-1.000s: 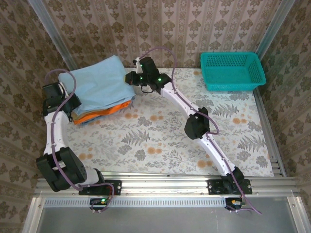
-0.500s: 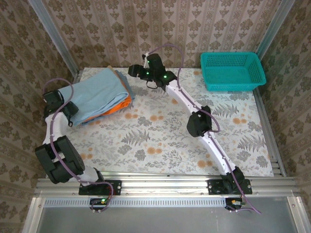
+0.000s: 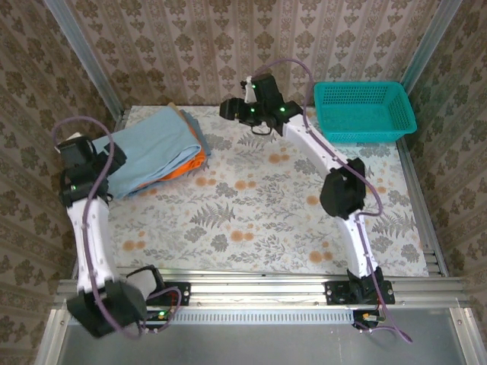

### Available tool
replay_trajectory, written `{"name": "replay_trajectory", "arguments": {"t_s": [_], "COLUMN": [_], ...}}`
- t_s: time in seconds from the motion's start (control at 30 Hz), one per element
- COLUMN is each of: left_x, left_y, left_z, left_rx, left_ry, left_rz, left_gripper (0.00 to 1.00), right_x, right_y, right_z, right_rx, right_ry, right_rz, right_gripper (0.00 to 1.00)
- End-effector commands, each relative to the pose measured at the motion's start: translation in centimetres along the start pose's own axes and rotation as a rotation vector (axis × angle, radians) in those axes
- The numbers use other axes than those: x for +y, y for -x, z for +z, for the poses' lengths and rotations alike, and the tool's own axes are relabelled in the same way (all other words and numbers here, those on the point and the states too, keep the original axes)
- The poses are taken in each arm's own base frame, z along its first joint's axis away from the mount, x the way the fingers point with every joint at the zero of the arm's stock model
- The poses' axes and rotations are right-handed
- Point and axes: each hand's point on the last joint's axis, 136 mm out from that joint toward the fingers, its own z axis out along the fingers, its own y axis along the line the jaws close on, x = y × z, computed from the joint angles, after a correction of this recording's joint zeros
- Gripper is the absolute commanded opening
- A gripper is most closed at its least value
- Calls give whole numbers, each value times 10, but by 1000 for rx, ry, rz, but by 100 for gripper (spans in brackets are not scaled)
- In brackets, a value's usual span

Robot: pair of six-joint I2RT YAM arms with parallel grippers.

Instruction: Fold and stack the trousers

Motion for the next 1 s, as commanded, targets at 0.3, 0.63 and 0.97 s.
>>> {"name": "replay_trajectory", "arguments": {"t_s": [0.3, 0.63, 0.97], "left_x": [-21, 32, 32], "left_y": [-202, -179, -183], "left_z": [16, 99, 171], "left_rx": [178, 162, 251], "left_ry": [-18, 95, 137], "left_rz": [-85, -328, -379], "left_gripper": [42, 0, 0], "right_x": [-37, -69, -78], "right_y": [-78, -131, -111], "right_z": [-95, -116, -140], "right_rx": [-47, 13, -44], "right_ry": [-33, -62, -86], "right_rz": [66, 116, 122], "right_gripper": [67, 67, 67]}}
